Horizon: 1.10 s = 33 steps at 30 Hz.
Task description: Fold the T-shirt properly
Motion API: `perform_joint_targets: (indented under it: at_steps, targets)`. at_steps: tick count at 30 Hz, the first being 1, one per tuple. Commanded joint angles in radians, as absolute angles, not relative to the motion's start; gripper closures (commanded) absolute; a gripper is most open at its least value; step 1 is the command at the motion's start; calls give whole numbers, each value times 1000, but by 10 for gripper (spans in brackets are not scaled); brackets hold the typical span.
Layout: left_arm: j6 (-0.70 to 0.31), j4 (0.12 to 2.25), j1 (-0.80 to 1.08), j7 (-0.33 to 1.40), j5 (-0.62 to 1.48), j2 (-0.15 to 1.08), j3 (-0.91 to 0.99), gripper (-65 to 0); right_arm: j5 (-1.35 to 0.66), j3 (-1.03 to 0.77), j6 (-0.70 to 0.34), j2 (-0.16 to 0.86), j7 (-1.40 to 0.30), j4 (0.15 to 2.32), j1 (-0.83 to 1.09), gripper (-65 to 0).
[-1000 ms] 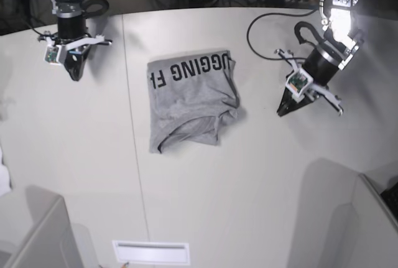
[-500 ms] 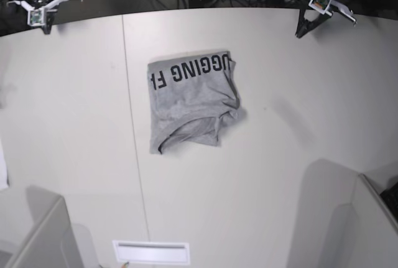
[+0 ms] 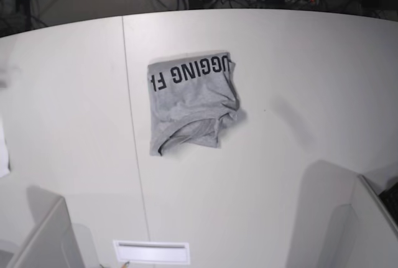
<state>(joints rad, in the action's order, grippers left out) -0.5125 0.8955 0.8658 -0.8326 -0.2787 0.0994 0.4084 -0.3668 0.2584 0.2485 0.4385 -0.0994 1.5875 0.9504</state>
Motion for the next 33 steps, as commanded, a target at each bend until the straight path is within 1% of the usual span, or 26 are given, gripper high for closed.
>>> perform_joint_targets:
  at_steps: [1, 4, 6, 8, 11, 14, 16, 19, 21, 22, 24, 33]
  targets:
    - [-518, 816, 842, -865, -265, 102, 404, 0, -400, 294, 274, 444, -90, 1563, 926, 0]
    - [-518, 572, 714, -865, -266, 119, 403, 0, -495, 412, 303, 403, -91, 1452, 829, 0]
    - [-519, 433, 650, -865, -266, 131, 401, 0, -509, 473, 306, 371, -87, 1356, 788, 0]
    - [-522, 340, 591, -865, -277, 142, 401, 0, -509, 506, 306, 318, -87, 1244, 748, 0]
    - [-519, 223, 510, -855, -364, 165, 401, 0, -510, 526, 303, 228, -91, 997, 653, 0]
    - [-518, 96, 430, -849, -493, 179, 403, 0, -510, 522, 302, 130, -81, 648, 522, 0]
    - [-518, 31, 374, -794, -573, 179, 406, 0, -510, 524, 300, 67, 8, 406, 424, 0]
    - [-518, 30, 325, -684, -630, 174, 409, 0, -510, 522, 252, 16, 255, 188, 349, 0]
    - [-518, 33, 294, -631, -631, 170, 407, 0, -510, 521, 211, -8, 381, 117, 317, 0]
    - [-518, 31, 278, -619, -631, 160, 406, 0, -510, 518, 203, -13, 404, 104, 306, 0]
    - [-518, 31, 262, -611, -631, 139, 410, 0, -510, 516, 202, -13, 407, 94, 285, 0]
    - [-518, 35, 243, -616, -631, 137, 412, 0, -510, 516, 202, 2, 407, 96, 254, 0]
